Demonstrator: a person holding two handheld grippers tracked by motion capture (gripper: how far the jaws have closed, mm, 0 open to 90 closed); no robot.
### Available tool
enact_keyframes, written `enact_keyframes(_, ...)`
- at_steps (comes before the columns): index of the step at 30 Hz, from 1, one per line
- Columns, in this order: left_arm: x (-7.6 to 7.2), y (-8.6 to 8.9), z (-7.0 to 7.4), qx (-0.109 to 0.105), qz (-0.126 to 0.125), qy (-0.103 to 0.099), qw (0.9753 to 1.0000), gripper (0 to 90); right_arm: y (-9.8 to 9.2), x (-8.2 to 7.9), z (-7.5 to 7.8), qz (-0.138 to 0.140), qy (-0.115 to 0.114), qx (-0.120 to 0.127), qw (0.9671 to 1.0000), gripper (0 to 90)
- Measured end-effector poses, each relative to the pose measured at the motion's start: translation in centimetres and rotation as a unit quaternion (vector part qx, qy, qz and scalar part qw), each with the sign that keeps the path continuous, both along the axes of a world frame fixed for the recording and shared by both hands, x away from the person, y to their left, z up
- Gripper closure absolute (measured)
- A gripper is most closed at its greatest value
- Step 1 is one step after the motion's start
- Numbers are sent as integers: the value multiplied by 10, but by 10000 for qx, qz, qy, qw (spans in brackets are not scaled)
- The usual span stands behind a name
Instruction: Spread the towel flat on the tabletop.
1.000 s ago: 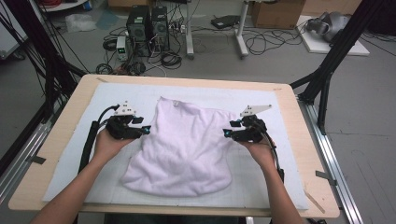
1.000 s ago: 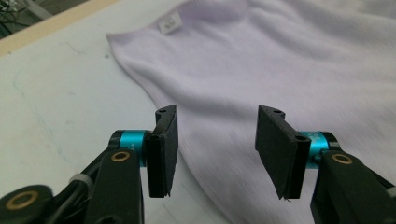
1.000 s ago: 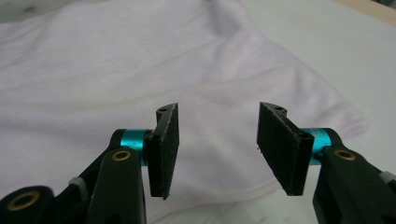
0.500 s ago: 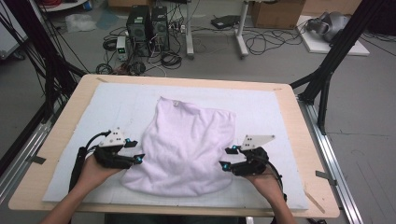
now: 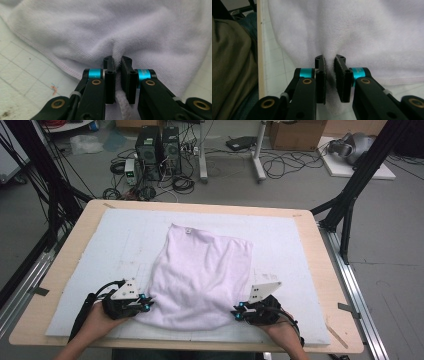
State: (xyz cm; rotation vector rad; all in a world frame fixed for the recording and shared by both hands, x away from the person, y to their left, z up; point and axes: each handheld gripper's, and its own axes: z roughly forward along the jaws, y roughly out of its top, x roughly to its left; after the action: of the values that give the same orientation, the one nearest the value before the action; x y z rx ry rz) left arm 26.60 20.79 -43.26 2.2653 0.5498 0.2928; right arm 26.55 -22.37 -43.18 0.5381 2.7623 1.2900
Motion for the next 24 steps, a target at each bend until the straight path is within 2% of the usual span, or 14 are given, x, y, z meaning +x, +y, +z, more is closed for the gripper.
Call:
enact_keyframes(4, 6, 7, 18, -311, 174, -105, 9993, 829, -9, 8, 22, -201, -224, 211, 9993, 820)
enact_keyframes(5, 10, 9, 24, -393, 248, -164, 9988, 829, -9, 8, 22, -201, -224, 211, 9993, 820)
enact_keyframes(7, 22, 10, 36, -557, 429, -264, 9972, 830, -11, 18, 34, -339, -308, 221, 9987, 820)
enact_keyframes(10, 49, 6, 48, -695, 797, -310, 9939, 829, -13, 41, 48, -642, -390, 251, 9969, 820)
enact_keyframes(11, 60, 4, 50, -723, 905, -296, 9928, 830, -13, 61, 52, -846, -501, 180, 9950, 820)
enact_keyframes(12, 71, 1, 49, -732, 1052, -286, 9913, 830, -13, 61, 52, -846, -501, 180, 9950, 820)
enact_keyframes(14, 92, -5, 43, -716, 1257, -103, 9894, 830, -12, 84, 49, -1055, -370, 92, 9937, 820)
enact_keyframes(15, 101, -8, 39, -617, 1391, -121, 9883, 830, -12, 95, 44, -1149, -283, 102, 9929, 820)
enact_keyframes(16, 115, -12, 28, -540, 1537, -42, 9866, 829, -13, 114, 31, -1319, -20, 93, 9912, 819)
enact_keyframes(18, 121, -14, 23, -480, 1580, -51, 9863, 829, -12, 121, 24, -1383, 61, 85, 9903, 818)
enact_keyframes(19, 125, -16, 17, -460, 1620, -22, 9857, 828, -12, 133, 11, -1498, 230, 64, 9884, 816)
enact_keyframes(20, 131, -18, 9, -446, 1674, 40, 9849, 827, -11, 137, 6, -1523, 280, 38, 9879, 814)
enact_keyframes(22, 133, -18, 6, -481, 1678, 46, 9846, 824, -11, 139, 4, -1572, 351, 84, 9869, 808)
enact_keyframes(24, 133, -16, 7, -489, 1676, 19, 9846, 752, -12, 141, 3, -1654, 256, 139, 9858, 748)
